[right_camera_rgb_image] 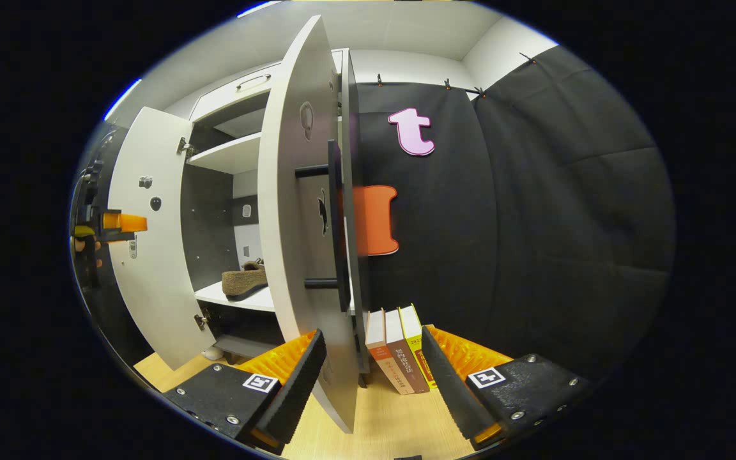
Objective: Grab one shoe with the right hand and put it into the shoe cabinet, grab the other shoe with the left hand and put it into the shoe cabinet; then close the right door with the right hand and the left door with the left hand.
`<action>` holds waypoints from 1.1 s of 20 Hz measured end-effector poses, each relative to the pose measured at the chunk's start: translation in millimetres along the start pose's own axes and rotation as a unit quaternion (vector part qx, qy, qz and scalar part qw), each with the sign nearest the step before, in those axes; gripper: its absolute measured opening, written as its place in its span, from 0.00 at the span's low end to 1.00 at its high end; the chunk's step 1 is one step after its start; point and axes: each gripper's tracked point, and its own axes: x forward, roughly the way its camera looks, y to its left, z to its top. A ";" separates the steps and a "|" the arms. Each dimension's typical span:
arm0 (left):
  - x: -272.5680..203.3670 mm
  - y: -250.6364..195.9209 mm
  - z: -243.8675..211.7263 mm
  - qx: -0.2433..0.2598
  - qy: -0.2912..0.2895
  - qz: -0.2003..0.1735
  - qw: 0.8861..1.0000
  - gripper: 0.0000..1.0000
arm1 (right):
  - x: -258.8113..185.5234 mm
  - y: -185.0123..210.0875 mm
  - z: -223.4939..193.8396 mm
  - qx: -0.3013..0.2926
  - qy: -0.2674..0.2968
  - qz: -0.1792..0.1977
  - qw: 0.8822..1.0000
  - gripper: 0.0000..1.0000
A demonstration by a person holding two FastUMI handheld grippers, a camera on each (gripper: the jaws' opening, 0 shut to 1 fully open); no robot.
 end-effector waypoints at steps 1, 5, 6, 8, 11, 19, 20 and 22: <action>-10.7 5.5 -0.7 -0.001 -0.003 0.005 1.000 0.94 | 0.6 -0.9 -0.3 -0.002 0.000 -0.001 1.000 0.92; -40.9 17.8 -8.4 -0.005 -0.004 0.003 1.000 0.97 | -4.5 4.5 -2.4 0.010 0.004 0.004 1.000 0.92; -44.9 20.8 -10.3 -0.001 -0.005 0.002 1.000 0.97 | -6.0 5.8 -2.0 0.007 0.004 0.003 1.000 0.91; -52.2 28.3 -16.7 -0.002 0.001 0.000 1.000 0.94 | -8.4 8.5 0.4 -0.006 0.001 -0.004 1.000 0.91; -63.3 40.2 -21.1 -0.015 0.003 -0.006 1.000 0.94 | -9.7 18.1 0.4 -0.023 -0.001 -0.010 1.000 0.90; -75.9 87.7 -19.1 -0.016 -0.007 -0.006 1.000 0.97 | -4.6 65.7 -1.5 -0.019 -0.006 -0.009 1.000 0.80; -76.9 94.3 -19.4 -0.016 -0.006 -0.005 1.000 0.97 | -1.5 75.9 -2.1 -0.021 -0.007 -0.005 1.000 0.80; -78.1 106.7 -22.3 -0.016 -0.003 -0.003 1.000 0.99 | 4.4 93.2 -2.3 -0.022 -0.011 0.002 1.000 0.80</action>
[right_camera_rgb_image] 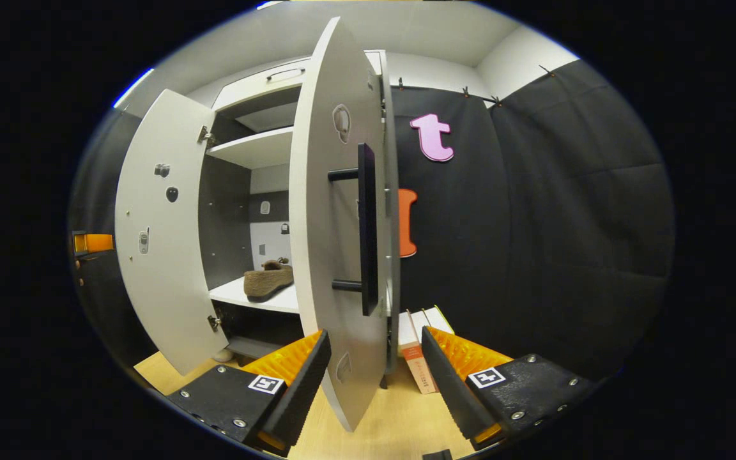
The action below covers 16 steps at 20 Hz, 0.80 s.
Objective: Grab one shoe with the right hand and put it into the shoe cabinet, grab the other shoe with the left hand and put it into the shoe cabinet; then close the right door with the right hand and the left door with the left hand.
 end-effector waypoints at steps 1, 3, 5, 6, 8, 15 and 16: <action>-1.4 6.4 -0.3 -0.001 0.001 0.002 1.000 0.99 | 3.5 7.7 0.0 0.001 -0.002 0.001 1.000 0.80; -2.2 20.2 -3.7 -0.002 0.004 0.006 1.000 0.94 | 13.6 18.3 0.5 0.003 -0.006 -0.005 1.000 0.81; -2.8 35.2 -6.8 -0.003 0.008 0.013 1.000 0.97 | 22.8 27.2 2.7 0.004 -0.010 -0.008 1.000 0.99; -3.2 42.4 -6.6 -0.003 0.008 0.017 1.000 0.97 | 26.0 31.6 3.6 0.006 -0.013 -0.008 1.000 0.90; -4.2 56.4 -8.5 -0.004 0.011 0.024 1.000 0.97 | 34.4 41.4 2.9 0.008 -0.016 -0.007 1.000 0.81; 4.2 95.3 -21.1 0.004 0.018 0.049 0.999 0.99 | 50.4 55.2 11.6 0.011 -0.028 -0.019 0.999 0.85; 6.7 100.0 -24.0 0.004 0.017 0.050 0.999 0.97 | 50.3 55.6 11.6 0.009 -0.029 -0.019 0.999 0.92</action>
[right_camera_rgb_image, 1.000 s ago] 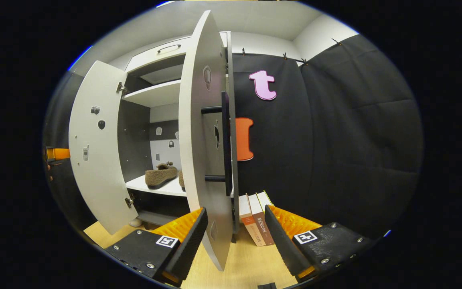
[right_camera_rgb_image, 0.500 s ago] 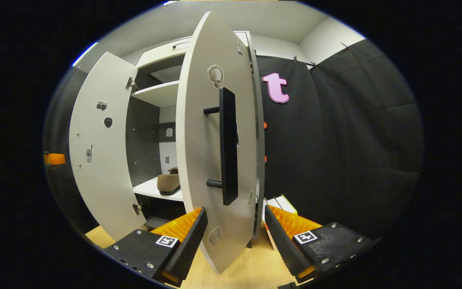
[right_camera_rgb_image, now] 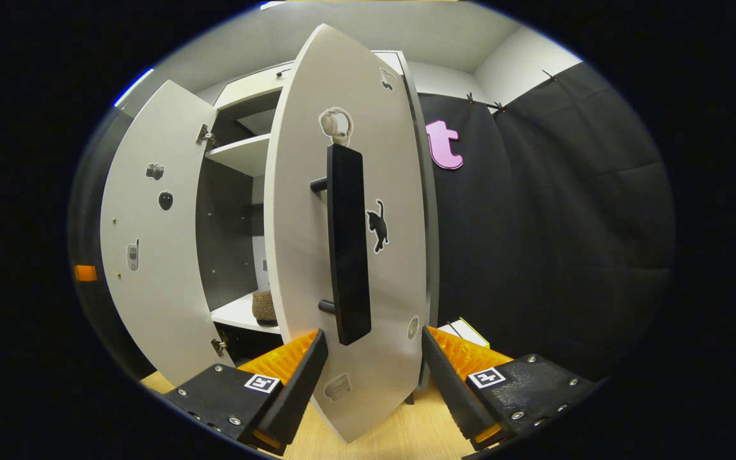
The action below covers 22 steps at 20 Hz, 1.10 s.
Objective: Grab one shoe with the right hand and put it into the shoe cabinet, grab the other shoe with the left hand and put it into the shoe cabinet; then close the right door with the right hand and the left door with the left hand.
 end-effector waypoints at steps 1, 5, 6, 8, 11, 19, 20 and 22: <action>4.1 2.5 -3.2 0.001 0.002 0.002 1.000 0.97 | 0.3 0.9 -1.4 -0.003 0.001 0.000 1.000 0.92; 20.6 9.3 -25.6 -0.001 0.021 0.002 1.000 0.97 | 2.9 10.0 -7.1 -0.009 0.011 0.005 1.000 0.92; 25.2 7.8 -30.0 -0.004 0.024 0.000 1.000 0.97 | 3.9 13.7 -8.0 -0.010 0.012 0.006 1.000 0.92; 33.9 8.4 -38.2 -0.008 0.031 -0.005 0.999 0.99 | 4.3 13.4 -8.6 -0.014 0.013 0.004 1.000 0.92; 45.3 10.9 -43.7 -0.008 0.037 -0.008 0.999 0.97 | 4.4 12.9 -11.6 -0.016 0.019 0.000 1.000 0.92; 56.7 -6.3 -53.9 0.002 0.039 -0.030 0.999 0.97 | 5.3 9.0 -20.3 -0.021 0.031 -0.001 0.999 0.92; 56.8 -10.3 -52.5 0.003 0.038 -0.034 0.999 0.97 | 5.2 9.4 -19.6 -0.020 0.030 0.000 0.999 0.92; 54.8 -18.0 -49.9 0.006 0.030 -0.044 0.999 0.97 | 4.0 9.0 -18.8 -0.019 0.028 0.001 0.999 0.92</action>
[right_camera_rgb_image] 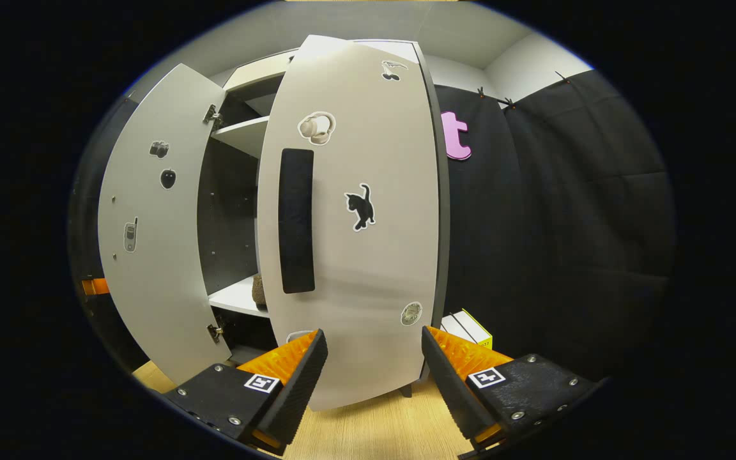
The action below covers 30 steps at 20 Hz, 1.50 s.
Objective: Grab one shoe with the right hand and put it into the shoe cabinet, grab the other shoe with the left hand and put it into the shoe cabinet; then close the right door with the right hand and the left door with the left hand.
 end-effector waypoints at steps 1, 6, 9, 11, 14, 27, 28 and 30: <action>1.1 -5.8 2.0 0.003 -0.004 -0.007 1.000 0.97 | -1.0 -0.3 1.2 0.001 -0.001 0.001 1.000 0.92; -1.6 -12.2 3.7 0.035 -0.017 -0.003 0.999 0.99 | -5.7 -3.5 3.8 0.008 -0.006 0.000 1.000 0.92; -1.9 -23.9 3.1 0.037 -0.017 -0.006 0.999 0.94 | -12.7 -9.2 4.3 0.009 -0.006 -0.003 1.000 0.92; 0.7 -36.0 0.0 0.031 -0.013 -0.018 0.999 0.94 | -17.7 -13.3 5.2 0.010 -0.008 -0.005 1.000 0.92; 2.5 -57.6 -3.0 0.023 -0.009 -0.040 0.999 0.94 | -27.7 -24.2 6.9 0.008 -0.012 -0.012 1.000 0.92; 24.1 -115.0 -10.3 0.029 -0.002 -0.076 0.997 0.96 | -47.6 -58.0 10.0 0.002 -0.020 -0.025 0.999 0.92; 25.7 -117.0 -11.5 0.029 -0.002 -0.076 0.997 0.93 | -47.2 -60.0 9.3 0.003 -0.020 -0.025 0.999 0.92; 29.4 -120.8 -12.8 0.026 -0.001 -0.075 0.997 0.96 | -44.4 -64.6 7.6 0.005 -0.018 -0.024 1.000 0.92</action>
